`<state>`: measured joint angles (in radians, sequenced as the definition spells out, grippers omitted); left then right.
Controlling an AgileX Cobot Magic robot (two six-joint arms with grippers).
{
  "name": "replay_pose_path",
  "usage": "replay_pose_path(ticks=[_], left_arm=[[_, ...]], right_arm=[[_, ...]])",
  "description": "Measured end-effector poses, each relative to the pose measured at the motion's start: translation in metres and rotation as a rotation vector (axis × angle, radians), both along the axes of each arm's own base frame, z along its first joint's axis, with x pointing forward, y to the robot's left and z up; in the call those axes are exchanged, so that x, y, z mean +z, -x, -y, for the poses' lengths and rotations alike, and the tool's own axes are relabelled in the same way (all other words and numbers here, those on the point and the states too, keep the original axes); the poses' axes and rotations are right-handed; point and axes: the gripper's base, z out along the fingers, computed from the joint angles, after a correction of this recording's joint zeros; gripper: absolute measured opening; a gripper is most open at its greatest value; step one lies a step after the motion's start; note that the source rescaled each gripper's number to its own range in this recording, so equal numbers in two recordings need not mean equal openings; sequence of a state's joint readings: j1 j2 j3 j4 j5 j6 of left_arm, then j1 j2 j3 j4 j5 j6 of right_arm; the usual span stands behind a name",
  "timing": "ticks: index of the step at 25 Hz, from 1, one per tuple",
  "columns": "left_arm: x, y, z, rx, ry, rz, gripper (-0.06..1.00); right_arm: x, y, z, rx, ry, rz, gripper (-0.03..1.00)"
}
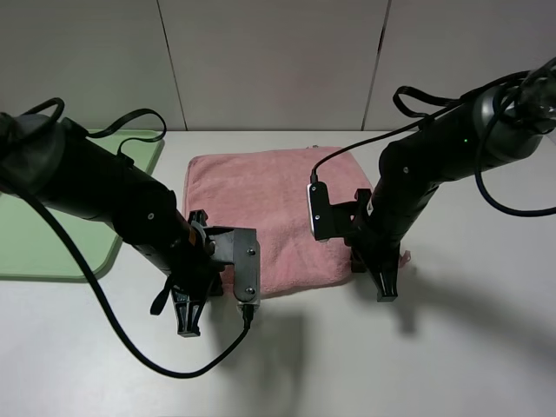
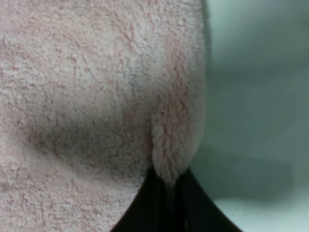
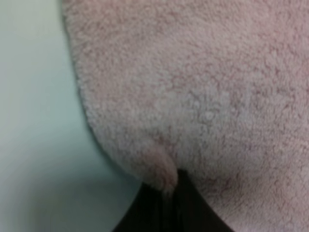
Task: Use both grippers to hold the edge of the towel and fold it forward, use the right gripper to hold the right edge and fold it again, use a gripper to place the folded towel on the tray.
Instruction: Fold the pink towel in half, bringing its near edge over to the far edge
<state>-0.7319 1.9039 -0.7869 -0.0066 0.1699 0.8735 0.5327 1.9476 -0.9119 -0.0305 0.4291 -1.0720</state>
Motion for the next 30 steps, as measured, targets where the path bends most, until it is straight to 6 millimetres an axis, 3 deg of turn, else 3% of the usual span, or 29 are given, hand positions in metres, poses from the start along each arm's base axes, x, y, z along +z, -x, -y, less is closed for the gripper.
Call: replay_pose_path(ticks=[7,15,22,30], left_arm=[[0.01,0.007,-0.004,-0.005,-0.043,-0.048,0.0],[0.034,0.031,0.006,-0.092,-0.067,-0.07,0.0],[0.053,0.043,0.003,-0.073,-0.088,-0.102,0.0],[0.09,0.055,-0.01,-0.058,-0.08,-0.102,0.0]], right_arm=[[0.012,0.007,0.003,-0.014,0.015,-0.041,0.0],[0.026,0.018,0.009,-0.048,0.044,-0.12,0.0],[0.047,0.028,0.009,-0.125,0.012,-0.171,0.0],[0.082,0.046,0.011,-0.187,-0.052,-0.241,0.0]])
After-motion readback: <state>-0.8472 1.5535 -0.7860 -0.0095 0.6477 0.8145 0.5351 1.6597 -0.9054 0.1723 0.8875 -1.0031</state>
